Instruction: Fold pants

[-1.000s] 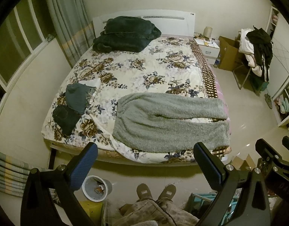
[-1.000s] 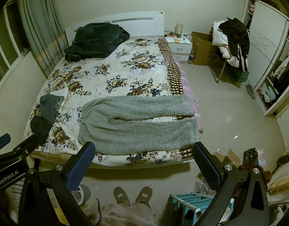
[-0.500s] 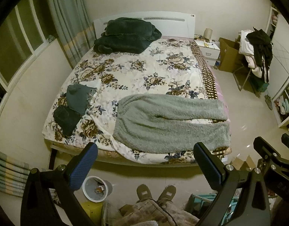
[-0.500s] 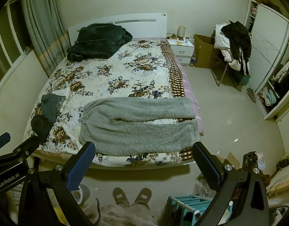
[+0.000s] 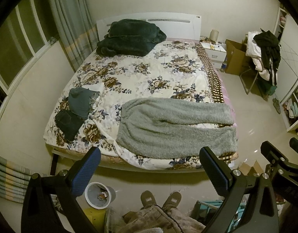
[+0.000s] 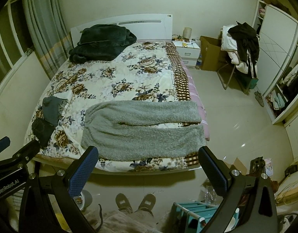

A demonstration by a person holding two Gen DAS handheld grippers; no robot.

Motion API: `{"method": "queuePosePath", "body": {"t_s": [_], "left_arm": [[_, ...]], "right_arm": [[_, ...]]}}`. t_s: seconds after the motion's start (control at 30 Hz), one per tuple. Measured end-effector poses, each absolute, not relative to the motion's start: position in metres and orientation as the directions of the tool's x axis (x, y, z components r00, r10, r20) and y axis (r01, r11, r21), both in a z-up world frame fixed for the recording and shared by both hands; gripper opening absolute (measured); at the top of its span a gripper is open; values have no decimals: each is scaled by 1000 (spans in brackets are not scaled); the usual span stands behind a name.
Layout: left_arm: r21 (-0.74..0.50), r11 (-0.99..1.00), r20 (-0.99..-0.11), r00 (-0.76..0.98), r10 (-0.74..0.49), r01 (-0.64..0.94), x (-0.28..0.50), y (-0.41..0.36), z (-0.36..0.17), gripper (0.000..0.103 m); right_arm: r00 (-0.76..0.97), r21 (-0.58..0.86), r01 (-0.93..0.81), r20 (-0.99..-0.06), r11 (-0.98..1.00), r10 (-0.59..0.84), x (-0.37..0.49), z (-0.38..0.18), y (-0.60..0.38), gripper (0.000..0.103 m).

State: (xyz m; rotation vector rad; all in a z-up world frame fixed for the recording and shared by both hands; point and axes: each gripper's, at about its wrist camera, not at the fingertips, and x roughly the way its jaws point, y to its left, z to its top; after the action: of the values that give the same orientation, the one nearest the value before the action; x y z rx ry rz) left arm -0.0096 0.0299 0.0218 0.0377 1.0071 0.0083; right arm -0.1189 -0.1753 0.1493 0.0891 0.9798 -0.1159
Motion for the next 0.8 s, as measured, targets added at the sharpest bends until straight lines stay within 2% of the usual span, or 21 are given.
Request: {"method": "queuePosePath", "body": {"t_s": [0.53,0.7,0.8], "left_arm": [[32,999,-842,539,29,-4,-6,20,22,103],[44,997,-819,569,73,-64,17,15,17,103],[90,992,-802,583,128,-93,39,9,8,103]], "right_arm": [[539,45,129,-842,991,-32,-117,145,-182,103],[548,50,136,-835,989,-34,-112,136,-190,103],[569,3,157,-817,988,-88,-96,121,-200,103]]}}
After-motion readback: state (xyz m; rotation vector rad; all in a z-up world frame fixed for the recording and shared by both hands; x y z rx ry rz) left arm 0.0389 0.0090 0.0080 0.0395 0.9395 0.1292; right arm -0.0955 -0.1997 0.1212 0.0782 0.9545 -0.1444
